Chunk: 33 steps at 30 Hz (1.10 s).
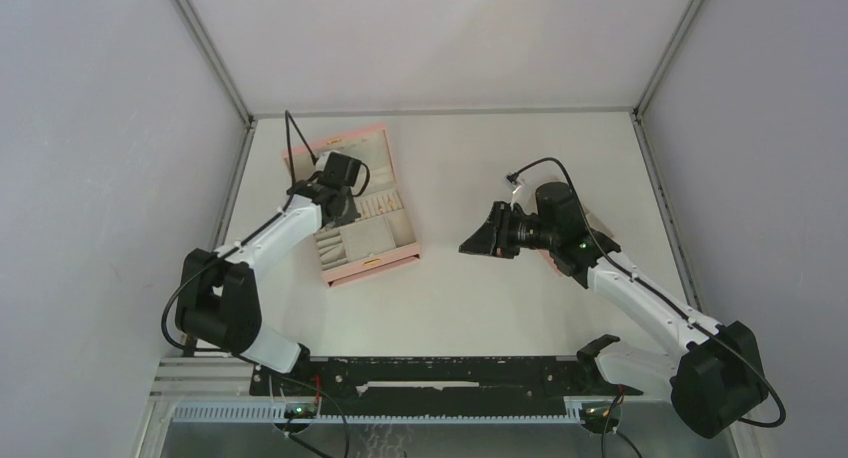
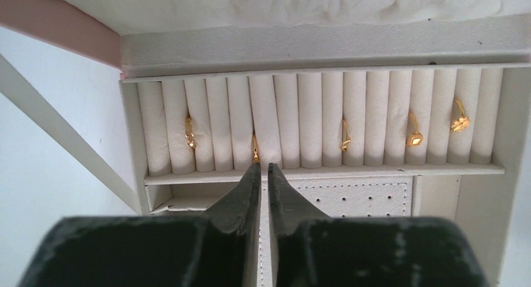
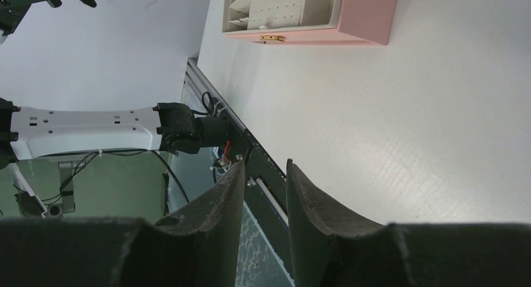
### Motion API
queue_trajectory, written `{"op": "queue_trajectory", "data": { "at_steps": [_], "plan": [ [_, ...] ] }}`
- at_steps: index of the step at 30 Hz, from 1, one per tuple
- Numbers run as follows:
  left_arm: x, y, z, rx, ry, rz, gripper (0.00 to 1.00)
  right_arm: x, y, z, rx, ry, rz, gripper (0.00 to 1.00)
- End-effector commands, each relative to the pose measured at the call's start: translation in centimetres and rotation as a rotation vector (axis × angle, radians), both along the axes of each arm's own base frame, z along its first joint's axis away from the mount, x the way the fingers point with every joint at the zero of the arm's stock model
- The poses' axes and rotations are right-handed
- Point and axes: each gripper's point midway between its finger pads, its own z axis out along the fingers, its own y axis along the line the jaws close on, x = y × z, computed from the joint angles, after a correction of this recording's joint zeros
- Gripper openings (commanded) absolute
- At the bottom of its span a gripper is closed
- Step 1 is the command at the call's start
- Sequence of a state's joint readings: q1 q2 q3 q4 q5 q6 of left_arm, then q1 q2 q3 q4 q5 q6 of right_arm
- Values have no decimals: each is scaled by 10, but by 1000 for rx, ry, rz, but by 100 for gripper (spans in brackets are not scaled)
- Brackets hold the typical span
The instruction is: Organize the mixed jewelry
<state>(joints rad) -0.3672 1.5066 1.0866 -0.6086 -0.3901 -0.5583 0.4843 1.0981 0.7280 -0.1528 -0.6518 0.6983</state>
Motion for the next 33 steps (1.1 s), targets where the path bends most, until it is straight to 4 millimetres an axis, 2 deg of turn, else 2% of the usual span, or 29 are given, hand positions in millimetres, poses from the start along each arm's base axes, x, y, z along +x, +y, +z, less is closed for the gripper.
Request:
{"op": "queue_trajectory", "data": {
  "at_steps": [1, 3, 7, 13, 16, 21, 25, 29, 31, 33],
  "plan": [
    [3, 2, 20, 7, -70, 10, 6, 7, 6, 22, 35, -73, 9, 38],
    [2, 3, 26, 7, -86, 8, 0, 7, 6, 21, 34, -70, 7, 38],
    [0, 2, 42, -10, -145, -19, 0, 7, 7, 21, 33, -70, 9, 38],
    [-4, 14, 65, 15, -231, 0, 0, 6, 10, 19, 32, -66, 15, 38],
    [-2, 15, 85, 14, -275, -12, 2, 6, 9, 19, 29, -69, 12, 38],
    [3, 23, 128, 17, -337, -15, 15, 5, 7, 17, 16, -72, 8, 38],
    [8, 35, 164, 17, -385, -11, 34, 5, 6, 18, 10, -80, 3, 38],
    [18, 52, 210, 22, -444, 8, 50, 4, 4, 17, 2, -76, 0, 38],
    [25, 62, 225, 28, -449, 22, 57, 4, 4, 17, 1, -78, -3, 38],
    [38, 73, 228, 36, -434, 44, 63, 4, 3, 17, 0, -78, -6, 38]
  ]
}}
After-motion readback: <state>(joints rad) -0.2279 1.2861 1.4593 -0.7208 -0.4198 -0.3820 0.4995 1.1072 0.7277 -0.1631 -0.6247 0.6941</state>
